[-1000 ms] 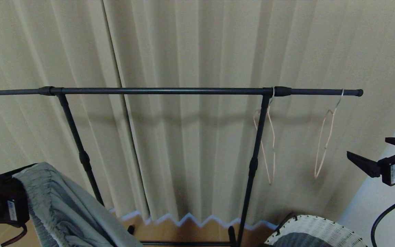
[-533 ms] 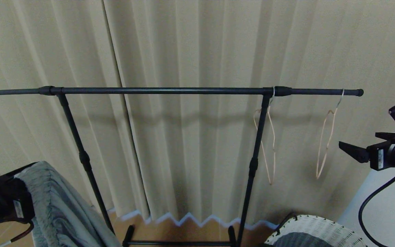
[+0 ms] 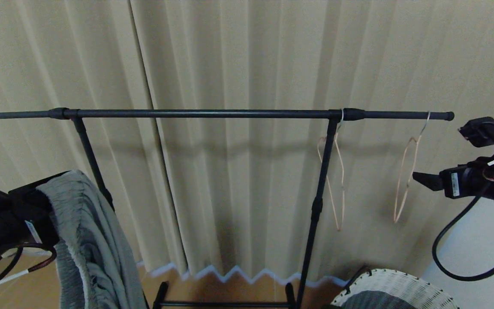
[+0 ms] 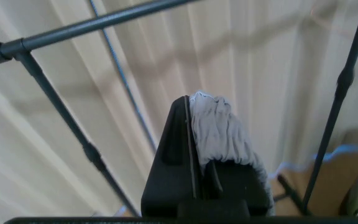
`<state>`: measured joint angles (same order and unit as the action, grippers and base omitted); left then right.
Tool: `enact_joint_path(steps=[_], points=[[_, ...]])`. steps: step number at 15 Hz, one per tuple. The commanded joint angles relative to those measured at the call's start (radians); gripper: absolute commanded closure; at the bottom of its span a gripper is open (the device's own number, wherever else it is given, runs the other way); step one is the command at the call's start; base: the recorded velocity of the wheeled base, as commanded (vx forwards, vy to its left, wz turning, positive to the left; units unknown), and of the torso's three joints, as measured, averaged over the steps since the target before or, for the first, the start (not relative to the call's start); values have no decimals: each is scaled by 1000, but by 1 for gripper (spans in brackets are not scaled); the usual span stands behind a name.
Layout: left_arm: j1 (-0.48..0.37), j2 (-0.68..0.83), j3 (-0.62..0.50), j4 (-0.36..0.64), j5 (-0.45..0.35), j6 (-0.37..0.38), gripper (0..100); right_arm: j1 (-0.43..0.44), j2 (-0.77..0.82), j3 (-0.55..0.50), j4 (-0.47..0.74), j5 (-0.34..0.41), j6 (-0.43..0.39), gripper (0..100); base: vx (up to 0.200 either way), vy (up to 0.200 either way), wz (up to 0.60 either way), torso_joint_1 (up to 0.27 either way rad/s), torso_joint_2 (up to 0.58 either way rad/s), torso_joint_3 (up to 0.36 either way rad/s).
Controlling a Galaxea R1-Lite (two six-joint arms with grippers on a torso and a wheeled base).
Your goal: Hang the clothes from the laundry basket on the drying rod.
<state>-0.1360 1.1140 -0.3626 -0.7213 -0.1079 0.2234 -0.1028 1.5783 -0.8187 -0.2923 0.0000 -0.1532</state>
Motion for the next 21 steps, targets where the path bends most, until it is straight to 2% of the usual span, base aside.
enact_joint_path(steps=[1,3,7,21], points=[[3,29,-3,-17,0,-13,100,26,135,-71,1,-60,50,0,0,0,0,0,0,0],[3,26,-1,-18,0,-15,100,26,178,-83,-1,-63,53,0,0,0,0,0,0,0],[4,18,5,-20,0,-12,100,26,287,-160,-5,-169,93,0,0,0,0,0,0,0],[4,21,8,-20,-1,-10,100,3,284,-158,-7,-179,116,0,0,0,0,0,0,0]])
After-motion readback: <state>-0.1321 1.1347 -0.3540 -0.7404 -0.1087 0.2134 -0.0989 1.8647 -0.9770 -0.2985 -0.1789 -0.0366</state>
